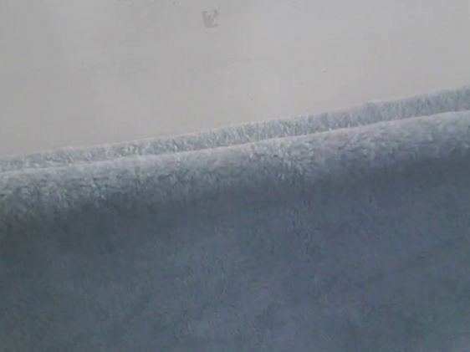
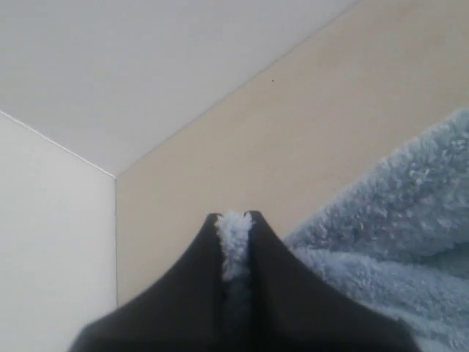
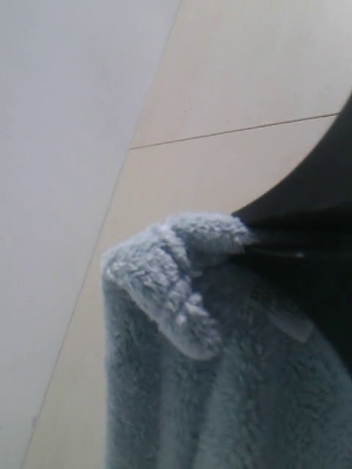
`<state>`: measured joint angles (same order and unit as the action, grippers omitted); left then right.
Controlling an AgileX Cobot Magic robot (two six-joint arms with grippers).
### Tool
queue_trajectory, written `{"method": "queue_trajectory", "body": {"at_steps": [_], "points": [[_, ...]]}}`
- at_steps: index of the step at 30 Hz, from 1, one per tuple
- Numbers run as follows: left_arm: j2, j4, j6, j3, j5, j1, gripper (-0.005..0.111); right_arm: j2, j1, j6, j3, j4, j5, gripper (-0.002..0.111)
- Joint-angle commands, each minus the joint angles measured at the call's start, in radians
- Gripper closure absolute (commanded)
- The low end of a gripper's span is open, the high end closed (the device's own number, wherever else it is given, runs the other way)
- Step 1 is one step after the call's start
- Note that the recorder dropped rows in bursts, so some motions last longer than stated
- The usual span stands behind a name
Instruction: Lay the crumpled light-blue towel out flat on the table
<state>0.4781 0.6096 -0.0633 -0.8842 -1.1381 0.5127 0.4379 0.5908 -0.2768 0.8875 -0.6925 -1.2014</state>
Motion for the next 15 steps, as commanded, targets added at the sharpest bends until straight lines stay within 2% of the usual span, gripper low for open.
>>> {"method": "queue_trajectory", "body": {"at_steps": [1, 4, 6, 11, 13, 15], "points": [[0.130, 0.041, 0.029, 0.049, 0.050, -0.004, 0.103, 0.092, -0.001, -0.039, 0.008, -0.045, -0.020, 0.108], [0.208, 0.070, 0.078, 0.103, 0.084, -0.004, 0.103, 0.163, -0.001, -0.066, 0.008, -0.045, -0.020, 0.108], [0.253, 0.146, 0.146, 0.143, 0.109, -0.004, 0.103, 0.223, -0.001, -0.083, 0.008, -0.045, -0.013, 0.108], [0.353, 0.253, 0.260, 0.217, 0.167, -0.004, 0.103, 0.383, -0.014, -0.109, 0.008, -0.063, 0.077, 0.108], [0.384, 0.266, 0.293, 0.227, 0.197, -0.004, 0.103, 0.459, -0.064, -0.121, 0.008, -0.058, 0.134, 0.108], [0.411, 0.266, 0.307, 0.227, 0.224, -0.013, 0.103, 0.531, -0.157, -0.102, 0.008, 0.004, 0.233, 0.108]]}}
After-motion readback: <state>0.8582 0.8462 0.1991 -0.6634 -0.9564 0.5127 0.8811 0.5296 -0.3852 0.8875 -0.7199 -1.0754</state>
